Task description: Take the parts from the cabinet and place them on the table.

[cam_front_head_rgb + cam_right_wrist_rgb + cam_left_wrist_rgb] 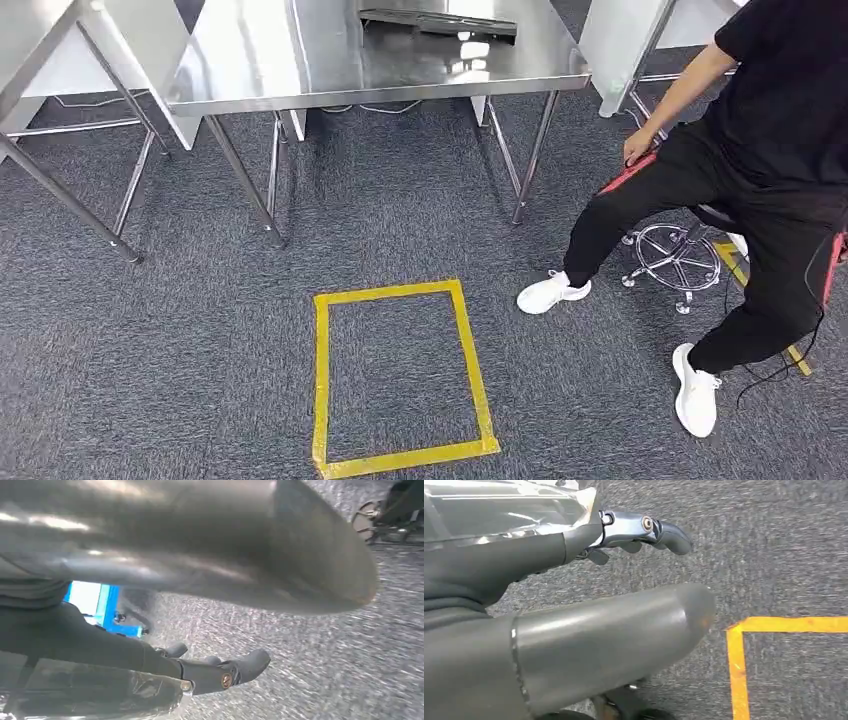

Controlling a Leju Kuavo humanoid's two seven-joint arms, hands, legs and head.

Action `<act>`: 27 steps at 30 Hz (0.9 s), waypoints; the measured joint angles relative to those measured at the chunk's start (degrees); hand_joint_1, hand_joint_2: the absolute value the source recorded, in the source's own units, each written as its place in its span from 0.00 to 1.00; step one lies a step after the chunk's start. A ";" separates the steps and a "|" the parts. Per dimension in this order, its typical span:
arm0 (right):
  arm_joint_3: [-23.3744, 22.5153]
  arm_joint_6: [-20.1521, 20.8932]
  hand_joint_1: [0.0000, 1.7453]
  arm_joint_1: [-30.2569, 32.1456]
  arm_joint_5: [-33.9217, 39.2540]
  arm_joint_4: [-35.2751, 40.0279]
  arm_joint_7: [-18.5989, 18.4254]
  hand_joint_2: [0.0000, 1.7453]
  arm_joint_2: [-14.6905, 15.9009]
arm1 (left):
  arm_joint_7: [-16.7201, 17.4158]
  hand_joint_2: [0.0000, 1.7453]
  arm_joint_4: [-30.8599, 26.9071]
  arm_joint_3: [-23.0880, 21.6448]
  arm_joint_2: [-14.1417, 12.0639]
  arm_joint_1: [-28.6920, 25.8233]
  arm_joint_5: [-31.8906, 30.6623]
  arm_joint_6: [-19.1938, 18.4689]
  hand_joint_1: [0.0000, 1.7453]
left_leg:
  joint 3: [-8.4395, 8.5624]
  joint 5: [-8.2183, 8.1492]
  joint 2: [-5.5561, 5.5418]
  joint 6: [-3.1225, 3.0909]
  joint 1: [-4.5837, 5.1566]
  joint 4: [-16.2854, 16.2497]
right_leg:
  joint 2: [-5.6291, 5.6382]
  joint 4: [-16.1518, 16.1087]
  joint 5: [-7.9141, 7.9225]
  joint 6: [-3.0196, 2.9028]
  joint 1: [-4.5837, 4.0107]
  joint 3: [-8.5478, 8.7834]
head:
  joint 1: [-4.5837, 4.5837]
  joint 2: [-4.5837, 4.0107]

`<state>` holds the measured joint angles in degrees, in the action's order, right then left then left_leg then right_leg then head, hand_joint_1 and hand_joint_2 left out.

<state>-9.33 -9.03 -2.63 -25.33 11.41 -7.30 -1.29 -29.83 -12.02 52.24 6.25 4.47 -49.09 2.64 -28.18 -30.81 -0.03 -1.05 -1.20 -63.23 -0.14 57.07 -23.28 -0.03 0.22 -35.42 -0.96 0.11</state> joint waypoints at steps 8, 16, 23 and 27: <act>-0.07 0.00 0.00 0.10 -0.24 -0.35 -0.96 0.00 -0.33 | 0.09 0.00 0.07 0.00 -0.24 0.25 -0.20 0.39 0.00 | 1.44 2.21 0.57 -2.29 0.94 9.39 | -0.09 5.07 -4.17 1.03 0.28 -3.62 | -0.37 0.00; -0.15 -0.50 0.00 -0.13 -0.24 -0.37 -1.07 0.00 -0.22 | 0.44 0.00 0.04 0.00 -0.11 0.37 -0.85 0.53 0.00 | -6.20 7.61 1.10 -0.47 1.00 7.52 | -0.03 2.19 -6.59 4.15 1.43 10.58 | -0.46 0.00; -0.28 -0.57 0.00 -0.07 -0.15 -0.46 -1.36 0.00 -0.31 | 0.57 0.00 0.09 -0.04 -0.04 0.29 -1.81 1.29 0.00 | -8.76 2.86 0.58 1.42 0.42 1.85 | 0.06 -2.90 -7.52 -0.08 1.16 11.11 | 0.18 0.00; -0.33 -0.33 0.00 0.23 -0.41 -0.48 -1.71 0.00 -0.39 | 1.22 0.00 0.09 -0.02 -0.02 0.28 -1.88 1.64 0.00 | -11.67 -2.67 0.44 1.64 0.41 -11.15 | 0.95 -2.53 -5.80 -0.33 0.49 8.57 | 0.15 0.00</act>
<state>-9.66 -9.35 -2.39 -25.75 10.93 -9.01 -1.68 -28.61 -11.93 52.22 6.23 4.75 -50.97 4.28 -39.85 -33.47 0.41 0.59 -0.79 -74.38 0.81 54.54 -29.08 -0.36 0.71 -26.84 -0.81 0.11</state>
